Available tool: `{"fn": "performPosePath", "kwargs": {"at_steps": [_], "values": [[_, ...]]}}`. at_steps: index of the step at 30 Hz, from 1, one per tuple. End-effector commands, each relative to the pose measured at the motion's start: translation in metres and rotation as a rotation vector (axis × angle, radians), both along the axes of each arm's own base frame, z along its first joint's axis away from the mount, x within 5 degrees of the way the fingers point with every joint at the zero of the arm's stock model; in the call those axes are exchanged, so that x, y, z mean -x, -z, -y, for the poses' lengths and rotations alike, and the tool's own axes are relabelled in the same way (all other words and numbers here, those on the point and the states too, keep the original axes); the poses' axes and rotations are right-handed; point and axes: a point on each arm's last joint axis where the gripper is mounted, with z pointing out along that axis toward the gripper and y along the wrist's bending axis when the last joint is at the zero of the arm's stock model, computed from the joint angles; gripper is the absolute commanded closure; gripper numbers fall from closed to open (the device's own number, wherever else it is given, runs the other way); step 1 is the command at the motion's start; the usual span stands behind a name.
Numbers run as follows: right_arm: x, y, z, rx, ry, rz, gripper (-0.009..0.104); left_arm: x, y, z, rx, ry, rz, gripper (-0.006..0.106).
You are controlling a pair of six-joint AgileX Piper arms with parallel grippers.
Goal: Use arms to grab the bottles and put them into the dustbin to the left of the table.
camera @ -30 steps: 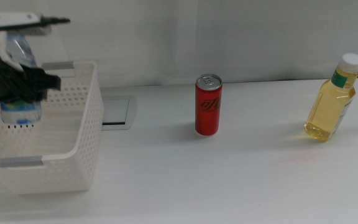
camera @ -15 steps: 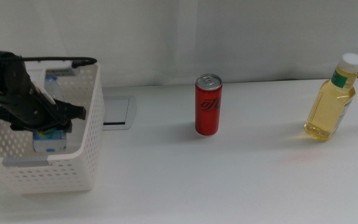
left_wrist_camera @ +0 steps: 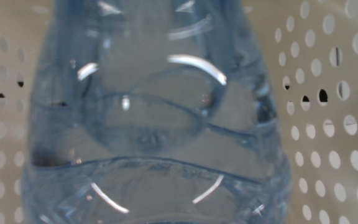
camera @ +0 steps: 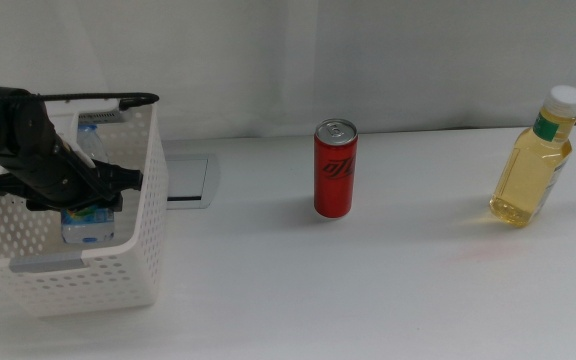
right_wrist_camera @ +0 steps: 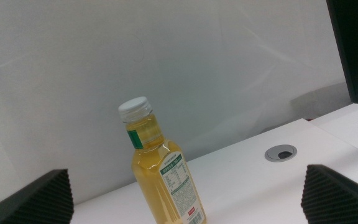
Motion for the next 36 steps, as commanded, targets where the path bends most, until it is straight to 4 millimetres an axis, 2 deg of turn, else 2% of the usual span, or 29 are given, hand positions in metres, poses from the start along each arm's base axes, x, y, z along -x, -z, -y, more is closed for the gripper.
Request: {"fn": "performPosePath", "kwargs": {"at_steps": [1,5,6,9,17,21,27,36], "values": [[0.000,0.013,0.000,0.007,0.003,-0.036,-0.008,-0.004,-0.009,0.002,0.024,-0.014,0.062,0.088],[0.000,0.013,0.000,0.007,0.003,-0.036,-0.008,-0.004,-0.009,0.002,0.024,-0.014,0.062,0.061],[0.000,0.013,0.000,0.007,0.003,-0.036,-0.008,-0.004,-0.009,0.002,0.024,-0.013,0.064,0.040],[0.000,0.013,0.000,0.007,0.003,-0.036,-0.008,-0.004,-0.009,0.002,0.026,-0.017,0.063,0.009],[0.000,0.013,0.000,0.007,0.003,-0.036,-0.008,-0.006,-0.012,0.002,0.028,-0.019,0.076,0.008],[0.000,0.013,0.000,0.007,0.003,-0.036,-0.008,-0.008,-0.023,0.002,0.029,-0.019,0.106,0.008],[0.000,0.013,0.000,0.007,0.003,-0.036,-0.008,-0.011,-0.047,0.002,0.027,-0.019,0.158,0.008],[0.000,0.013,0.000,0.007,0.003,-0.036,-0.008,-0.003,-0.109,0.001,0.030,-0.019,0.312,0.008]]}}
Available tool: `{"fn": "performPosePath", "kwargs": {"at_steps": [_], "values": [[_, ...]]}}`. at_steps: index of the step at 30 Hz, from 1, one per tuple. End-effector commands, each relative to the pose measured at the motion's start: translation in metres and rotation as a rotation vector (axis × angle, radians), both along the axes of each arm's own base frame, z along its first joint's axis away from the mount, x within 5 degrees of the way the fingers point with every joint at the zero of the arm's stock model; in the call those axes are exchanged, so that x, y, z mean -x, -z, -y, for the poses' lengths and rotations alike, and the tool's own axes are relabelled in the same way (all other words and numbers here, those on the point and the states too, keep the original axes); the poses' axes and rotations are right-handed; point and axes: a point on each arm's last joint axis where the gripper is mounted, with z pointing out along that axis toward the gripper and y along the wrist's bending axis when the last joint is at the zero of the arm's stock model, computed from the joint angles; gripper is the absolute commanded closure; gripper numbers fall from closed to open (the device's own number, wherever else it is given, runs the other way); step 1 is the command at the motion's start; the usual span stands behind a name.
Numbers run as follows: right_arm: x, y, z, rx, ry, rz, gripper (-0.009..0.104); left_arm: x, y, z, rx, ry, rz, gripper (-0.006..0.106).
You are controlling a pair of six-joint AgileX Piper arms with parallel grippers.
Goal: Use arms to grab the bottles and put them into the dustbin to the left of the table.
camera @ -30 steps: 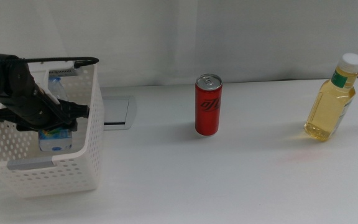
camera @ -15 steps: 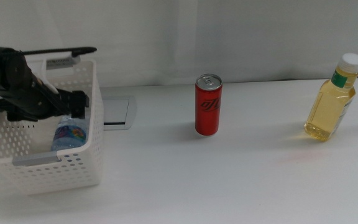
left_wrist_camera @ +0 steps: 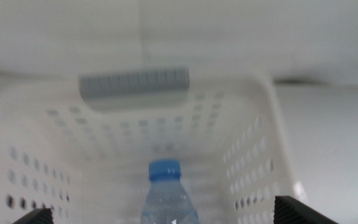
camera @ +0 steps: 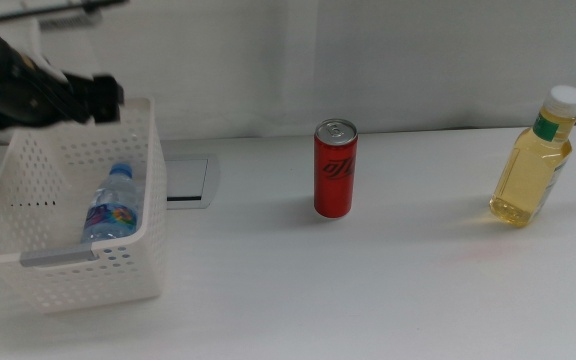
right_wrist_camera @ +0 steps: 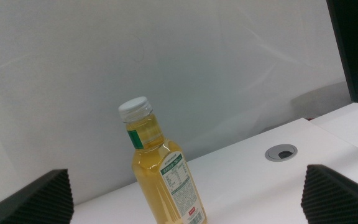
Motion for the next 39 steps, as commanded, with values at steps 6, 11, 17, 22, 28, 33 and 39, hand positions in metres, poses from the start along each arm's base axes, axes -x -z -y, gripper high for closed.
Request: {"fn": "performPosePath", "kwargs": {"at_steps": [6,11,17,22,28,33,39], "values": [[0.000,0.013,0.000,0.012,0.004,-0.035,-0.008,0.031,-0.066,0.000,0.020,-0.004,0.203,0.008],[0.000,0.013,0.000,0.012,0.004,-0.035,-0.008,0.055,-0.095,0.001,0.033,-0.002,0.272,0.008],[0.000,0.013,0.000,0.012,0.004,-0.035,-0.008,0.078,-0.120,0.021,0.039,0.077,0.360,0.008],[0.000,0.013,0.000,0.012,0.004,-0.035,-0.008,0.096,-0.121,0.044,0.074,0.151,0.401,0.008],[0.000,0.013,0.000,0.012,0.004,-0.035,-0.008,0.126,-0.110,0.077,0.130,0.284,0.444,0.008],[0.000,0.013,0.000,0.012,0.004,-0.035,-0.008,0.155,-0.092,0.105,0.179,0.430,0.501,0.008],[0.000,0.013,0.000,0.012,0.004,-0.035,-0.008,0.179,-0.041,0.124,0.257,0.544,0.557,0.008]]}}
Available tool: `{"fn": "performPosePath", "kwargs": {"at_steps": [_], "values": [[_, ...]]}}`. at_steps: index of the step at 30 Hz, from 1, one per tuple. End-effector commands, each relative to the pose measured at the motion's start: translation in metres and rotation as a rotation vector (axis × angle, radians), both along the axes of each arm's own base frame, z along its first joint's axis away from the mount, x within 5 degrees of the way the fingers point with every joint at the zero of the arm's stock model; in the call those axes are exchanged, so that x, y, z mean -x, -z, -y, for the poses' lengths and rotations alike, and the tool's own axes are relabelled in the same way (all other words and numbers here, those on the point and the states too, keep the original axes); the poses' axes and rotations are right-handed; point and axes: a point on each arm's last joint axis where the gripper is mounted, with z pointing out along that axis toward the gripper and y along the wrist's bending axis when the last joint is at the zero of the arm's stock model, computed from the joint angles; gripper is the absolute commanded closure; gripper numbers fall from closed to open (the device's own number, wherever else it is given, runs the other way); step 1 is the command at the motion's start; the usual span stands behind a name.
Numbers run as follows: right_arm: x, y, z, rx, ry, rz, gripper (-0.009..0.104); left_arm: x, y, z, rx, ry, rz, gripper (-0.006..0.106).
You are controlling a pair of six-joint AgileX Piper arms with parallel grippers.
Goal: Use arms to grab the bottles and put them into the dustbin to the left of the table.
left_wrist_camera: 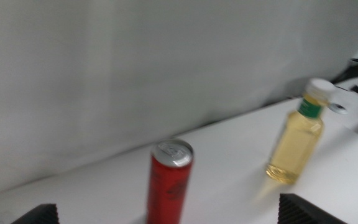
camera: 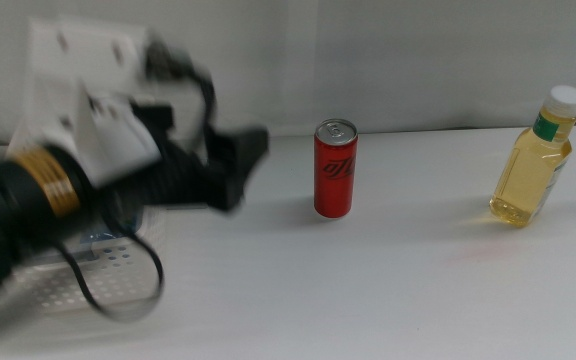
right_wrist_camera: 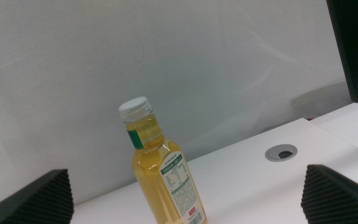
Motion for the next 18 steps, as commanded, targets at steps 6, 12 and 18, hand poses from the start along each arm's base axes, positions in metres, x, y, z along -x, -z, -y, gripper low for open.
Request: {"fn": "performPosePath", "kwargs": {"at_steps": [6,12,18], "values": [[0.000,0.013,0.000,0.013,0.004,-0.035,-0.008,0.022,0.054,0.002,0.080,0.091,0.135,0.008],[0.000,0.013,0.000,0.013,0.004,-0.035,-0.008,0.029,0.084,-0.001,0.054,0.108,0.136,0.008],[0.000,0.013,0.000,0.013,0.004,-0.035,-0.008,0.018,0.104,0.006,0.039,0.106,0.090,0.008]]}}
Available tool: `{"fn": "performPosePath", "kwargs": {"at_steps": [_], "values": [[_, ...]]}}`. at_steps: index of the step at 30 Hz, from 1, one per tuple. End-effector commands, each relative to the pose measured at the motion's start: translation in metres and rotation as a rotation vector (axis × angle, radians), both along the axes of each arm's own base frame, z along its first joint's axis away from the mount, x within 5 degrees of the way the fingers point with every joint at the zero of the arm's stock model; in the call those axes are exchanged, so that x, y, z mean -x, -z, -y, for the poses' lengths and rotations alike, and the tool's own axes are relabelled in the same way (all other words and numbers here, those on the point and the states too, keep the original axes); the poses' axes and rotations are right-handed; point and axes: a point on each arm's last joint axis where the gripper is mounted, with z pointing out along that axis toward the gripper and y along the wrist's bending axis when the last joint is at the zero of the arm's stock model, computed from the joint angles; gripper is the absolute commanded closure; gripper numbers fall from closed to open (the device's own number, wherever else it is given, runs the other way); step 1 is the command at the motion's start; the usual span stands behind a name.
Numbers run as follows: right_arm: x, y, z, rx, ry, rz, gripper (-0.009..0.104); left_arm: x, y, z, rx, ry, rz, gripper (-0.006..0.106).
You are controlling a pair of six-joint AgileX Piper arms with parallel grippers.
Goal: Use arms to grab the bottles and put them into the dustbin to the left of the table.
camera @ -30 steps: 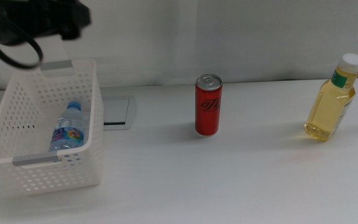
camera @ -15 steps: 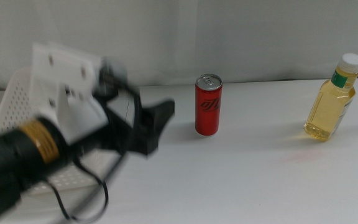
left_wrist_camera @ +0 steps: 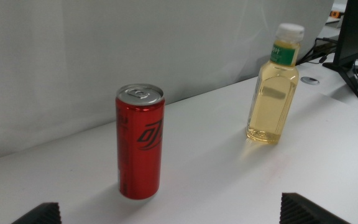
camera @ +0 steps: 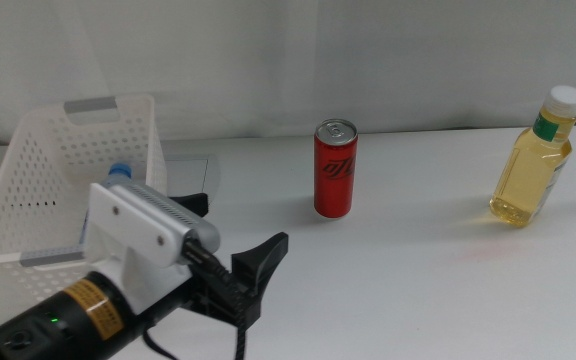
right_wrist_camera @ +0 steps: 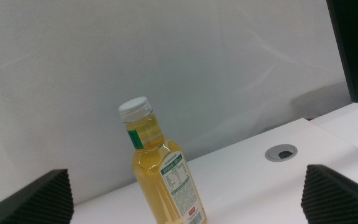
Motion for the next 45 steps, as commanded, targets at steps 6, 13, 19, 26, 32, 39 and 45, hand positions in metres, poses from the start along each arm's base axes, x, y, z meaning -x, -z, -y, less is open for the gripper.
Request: {"fn": "performPosePath", "kwargs": {"at_steps": [6,13,19,26,32,39,45], "values": [[0.000,0.013,0.000,0.013,0.004,-0.035,-0.008,-0.019,0.028,0.012,0.044,-0.027,-0.011,0.011],[0.000,0.013,0.000,0.013,0.004,-0.035,-0.008,-0.033,0.061,0.023,0.076,-0.025,-0.001,0.011],[0.000,0.013,0.000,0.013,0.004,-0.035,-0.008,-0.042,0.085,0.030,0.120,-0.025,0.014,0.011],[0.000,0.013,0.000,0.013,0.004,-0.035,-0.008,-0.063,0.090,0.045,0.121,-0.025,0.016,0.011],[0.000,0.013,0.000,0.013,0.004,-0.035,-0.008,-0.091,0.086,0.056,0.056,-0.102,-0.051,0.011],[0.000,0.013,0.000,0.013,0.004,-0.035,-0.008,-0.119,0.086,0.075,0.043,-0.098,-0.002,0.011],[0.000,0.013,0.000,0.013,0.004,-0.035,-0.008,-0.138,0.101,0.088,0.048,-0.107,-0.010,0.011]]}}
